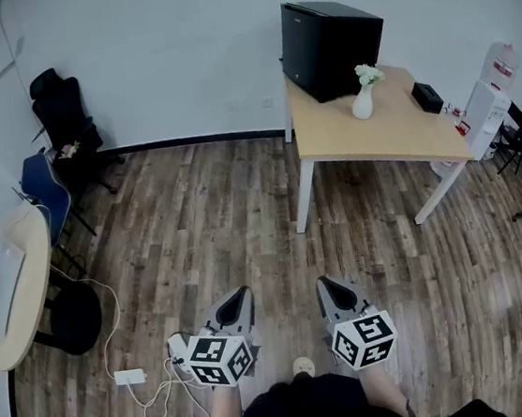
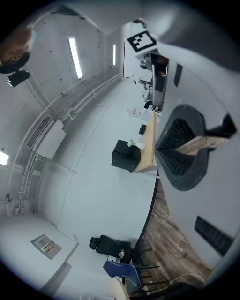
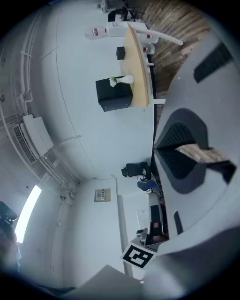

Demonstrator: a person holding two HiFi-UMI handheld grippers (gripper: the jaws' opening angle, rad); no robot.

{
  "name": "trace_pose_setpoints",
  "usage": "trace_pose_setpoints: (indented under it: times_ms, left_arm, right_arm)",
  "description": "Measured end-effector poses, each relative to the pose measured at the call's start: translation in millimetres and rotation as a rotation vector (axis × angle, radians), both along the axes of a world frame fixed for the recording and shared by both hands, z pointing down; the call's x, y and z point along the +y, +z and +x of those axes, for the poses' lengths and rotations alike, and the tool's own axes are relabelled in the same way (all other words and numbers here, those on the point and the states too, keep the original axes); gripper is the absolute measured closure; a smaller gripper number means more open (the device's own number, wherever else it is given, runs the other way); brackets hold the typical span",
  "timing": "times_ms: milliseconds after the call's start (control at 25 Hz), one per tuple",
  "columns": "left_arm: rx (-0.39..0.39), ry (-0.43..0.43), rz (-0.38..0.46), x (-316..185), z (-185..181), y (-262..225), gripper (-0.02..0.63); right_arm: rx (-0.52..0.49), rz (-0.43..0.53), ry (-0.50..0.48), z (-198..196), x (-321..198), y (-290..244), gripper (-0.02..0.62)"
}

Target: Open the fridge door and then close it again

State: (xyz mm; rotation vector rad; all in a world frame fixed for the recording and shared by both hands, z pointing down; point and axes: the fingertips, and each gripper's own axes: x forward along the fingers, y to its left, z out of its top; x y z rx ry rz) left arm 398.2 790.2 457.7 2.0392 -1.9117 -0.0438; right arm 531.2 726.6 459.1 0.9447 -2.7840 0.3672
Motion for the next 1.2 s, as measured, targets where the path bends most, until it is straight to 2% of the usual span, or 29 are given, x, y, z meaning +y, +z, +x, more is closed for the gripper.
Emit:
trace_pose_setpoints:
  times_ms: [360, 560, 880, 1040, 1200]
  left_arm:
    - [-0.023, -0.039, 0.012, -48, -4, 1, 0.600]
    - [-0.032, -0.067, 0.022, -73, -3, 4, 0.600]
    - [-0.021, -0.078, -0.002, -111, -15, 11, 0.600]
    - [-0.032, -0.059, -0.008, -143, -29, 16, 0.600]
    - [-0.023, -0.053, -0.014, -177, -58, 20, 0.600]
  right_arm:
    - [-0.036, -0.007, -0.048, -9, -46, 4, 0.604]
    - [-0.009, 0.023, -0.076, -12, -76, 11, 0.604]
    - [0.001, -0.020, -0.079, -28, -117, 24, 0.604]
    - [0.022, -0.007, -0.096, -43, -143, 28, 0.604]
    - [0.024, -0.012, -0.085, -70, -175, 31, 0.604]
